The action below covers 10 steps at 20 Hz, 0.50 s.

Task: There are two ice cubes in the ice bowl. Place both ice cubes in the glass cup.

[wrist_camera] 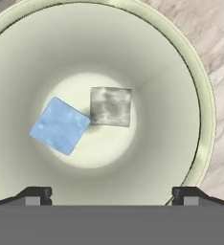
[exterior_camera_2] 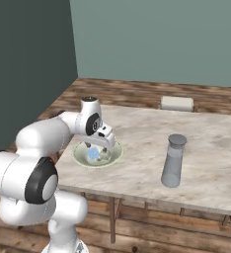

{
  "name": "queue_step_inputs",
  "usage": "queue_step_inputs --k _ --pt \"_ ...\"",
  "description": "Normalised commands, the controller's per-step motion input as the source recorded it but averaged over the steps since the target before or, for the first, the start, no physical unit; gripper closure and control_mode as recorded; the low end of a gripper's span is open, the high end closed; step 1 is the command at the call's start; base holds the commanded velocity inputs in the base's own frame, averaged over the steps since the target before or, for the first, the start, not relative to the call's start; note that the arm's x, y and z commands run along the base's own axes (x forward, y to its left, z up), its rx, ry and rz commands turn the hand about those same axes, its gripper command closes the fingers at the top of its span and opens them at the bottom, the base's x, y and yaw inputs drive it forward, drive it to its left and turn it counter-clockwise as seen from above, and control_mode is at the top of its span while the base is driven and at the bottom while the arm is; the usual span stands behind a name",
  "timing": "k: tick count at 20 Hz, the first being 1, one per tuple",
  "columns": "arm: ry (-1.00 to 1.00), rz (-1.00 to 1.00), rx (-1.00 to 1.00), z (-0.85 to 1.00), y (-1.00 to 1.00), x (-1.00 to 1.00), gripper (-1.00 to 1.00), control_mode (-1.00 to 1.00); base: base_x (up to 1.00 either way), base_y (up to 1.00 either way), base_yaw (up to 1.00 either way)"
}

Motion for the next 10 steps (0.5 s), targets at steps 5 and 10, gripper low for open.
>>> queue_step_inputs --k 5,10 --pt "0.00 -0.01 -0.03 -0.28 0.00 0.12 -1.00 -1.00 0.00 0.00 0.00" --pt "0.00 -0.01 -0.03 -0.28 0.00 0.20 -1.00 -1.00 0.00 0.00 0.00"
